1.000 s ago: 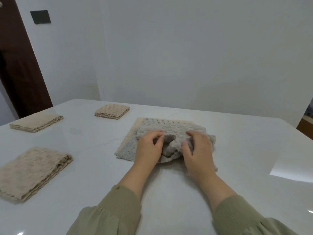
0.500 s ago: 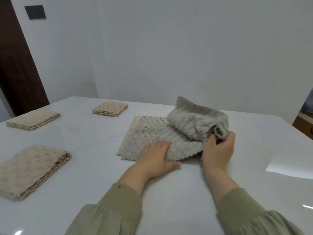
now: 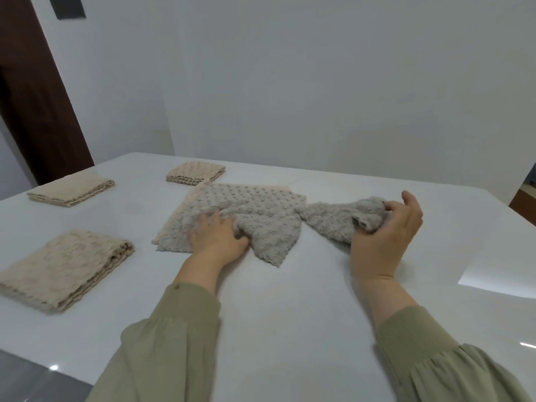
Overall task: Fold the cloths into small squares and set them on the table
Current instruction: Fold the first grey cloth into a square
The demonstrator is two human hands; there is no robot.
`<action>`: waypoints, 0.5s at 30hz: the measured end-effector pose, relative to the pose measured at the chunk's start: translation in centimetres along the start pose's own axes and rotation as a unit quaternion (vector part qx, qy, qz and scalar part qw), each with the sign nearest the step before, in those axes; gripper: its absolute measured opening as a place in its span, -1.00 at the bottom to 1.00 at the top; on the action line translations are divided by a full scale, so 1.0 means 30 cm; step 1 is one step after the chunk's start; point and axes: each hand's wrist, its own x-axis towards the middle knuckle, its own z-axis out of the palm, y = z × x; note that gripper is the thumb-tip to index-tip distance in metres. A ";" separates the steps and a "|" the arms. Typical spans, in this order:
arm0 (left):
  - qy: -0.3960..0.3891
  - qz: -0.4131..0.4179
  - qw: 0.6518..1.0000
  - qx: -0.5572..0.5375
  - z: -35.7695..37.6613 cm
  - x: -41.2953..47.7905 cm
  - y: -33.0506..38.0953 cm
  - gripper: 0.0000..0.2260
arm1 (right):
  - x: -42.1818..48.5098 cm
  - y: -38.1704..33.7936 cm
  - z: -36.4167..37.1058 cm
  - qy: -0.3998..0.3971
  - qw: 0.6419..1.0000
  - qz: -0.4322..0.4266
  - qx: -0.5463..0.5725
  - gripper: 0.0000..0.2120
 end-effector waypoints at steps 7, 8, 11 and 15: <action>-0.007 0.228 0.974 -0.009 0.047 -0.063 0.190 -0.50 | -0.056 -0.003 0.056 -0.455 0.829 -0.027 -0.325 -0.46; -0.031 0.216 0.976 0.017 0.062 -0.059 0.195 -0.50 | -0.061 0.005 0.058 -0.474 0.814 -0.029 -0.334 -0.49; -0.045 0.173 0.983 0.041 0.072 -0.037 0.179 -0.55 | -0.057 0.013 0.055 -0.477 0.819 -0.040 -0.318 -0.56; -0.039 0.119 0.991 0.036 0.060 -0.006 0.126 -0.56 | -0.055 0.006 0.034 -0.491 0.812 -0.072 -0.308 -0.62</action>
